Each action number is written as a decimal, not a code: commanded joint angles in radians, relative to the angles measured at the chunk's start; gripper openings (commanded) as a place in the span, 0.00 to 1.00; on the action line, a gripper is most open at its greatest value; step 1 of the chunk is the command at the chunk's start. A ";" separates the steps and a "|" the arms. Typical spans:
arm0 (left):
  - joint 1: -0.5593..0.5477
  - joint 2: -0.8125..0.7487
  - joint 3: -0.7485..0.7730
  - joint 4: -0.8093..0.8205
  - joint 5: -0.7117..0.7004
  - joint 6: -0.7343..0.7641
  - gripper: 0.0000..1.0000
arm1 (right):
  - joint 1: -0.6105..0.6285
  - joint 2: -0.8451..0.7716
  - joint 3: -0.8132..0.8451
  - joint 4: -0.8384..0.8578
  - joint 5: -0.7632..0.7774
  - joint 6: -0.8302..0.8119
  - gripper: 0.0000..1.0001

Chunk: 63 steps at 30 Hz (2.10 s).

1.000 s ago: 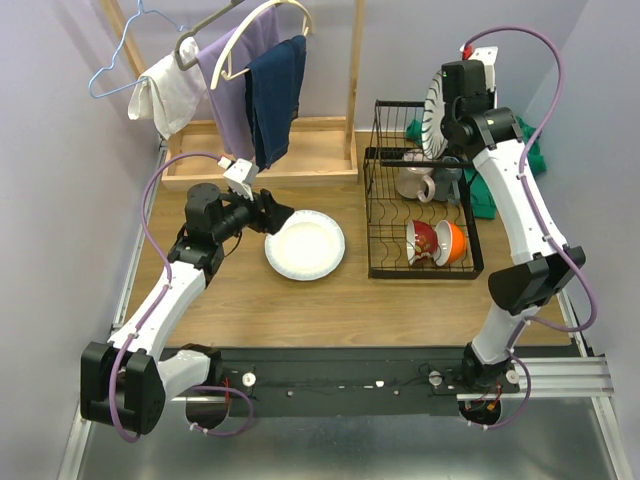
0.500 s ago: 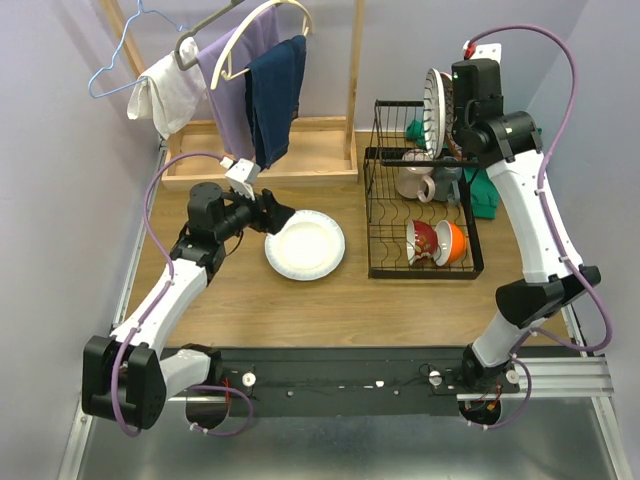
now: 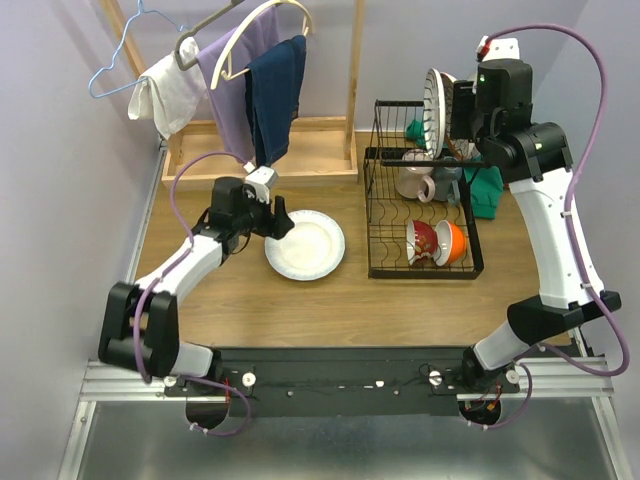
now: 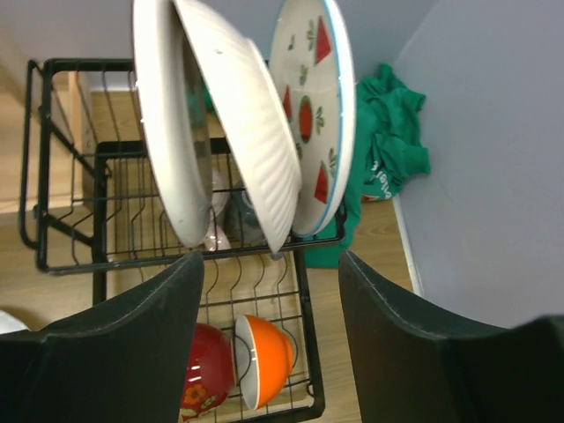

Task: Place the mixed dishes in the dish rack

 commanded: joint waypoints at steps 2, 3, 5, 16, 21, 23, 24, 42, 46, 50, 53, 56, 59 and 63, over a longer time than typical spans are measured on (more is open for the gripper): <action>-0.001 0.141 0.077 -0.112 -0.105 0.038 0.71 | -0.002 -0.005 -0.029 -0.026 -0.113 -0.039 0.71; -0.001 0.150 0.076 -0.103 -0.114 0.034 0.71 | -0.001 -0.007 -0.026 -0.031 -0.121 -0.046 0.77; -0.001 0.190 0.082 -0.094 -0.134 0.035 0.70 | -0.001 -0.007 -0.020 -0.038 -0.147 -0.059 0.82; 0.005 0.302 0.159 -0.127 -0.134 0.043 0.66 | -0.001 -0.040 -0.092 -0.043 -0.224 -0.047 0.81; 0.008 0.296 0.156 -0.124 -0.201 0.060 0.68 | -0.001 -0.051 -0.125 -0.041 -0.262 -0.046 0.81; 0.023 0.322 0.163 -0.133 -0.188 0.063 0.69 | -0.001 -0.053 -0.127 -0.043 -0.297 -0.050 0.81; 0.030 0.334 0.186 -0.141 -0.169 0.066 0.69 | -0.001 -0.054 -0.125 -0.045 -0.308 -0.050 0.81; 0.037 0.377 0.284 -0.317 0.328 0.161 0.00 | -0.002 -0.117 -0.253 0.038 -0.532 -0.092 0.81; 0.051 0.304 0.286 -0.380 0.395 0.236 0.00 | -0.001 -0.159 -0.331 0.095 -0.786 -0.136 0.77; 0.056 0.155 0.281 -0.448 0.479 0.351 0.00 | -0.001 -0.206 -0.479 0.202 -1.179 -0.216 1.00; 0.054 0.060 0.292 -0.524 0.524 0.434 0.00 | 0.002 -0.215 -0.610 0.351 -1.320 -0.222 0.99; 0.056 -0.035 0.301 -0.566 0.553 0.457 0.00 | 0.027 -0.171 -0.648 0.416 -1.377 -0.269 0.93; 0.054 -0.113 0.314 -0.587 0.578 0.454 0.00 | 0.056 -0.117 -0.636 0.402 -1.422 -0.340 0.92; 0.054 -0.170 0.344 -0.597 0.599 0.417 0.00 | 0.128 -0.094 -0.650 0.416 -1.436 -0.458 0.94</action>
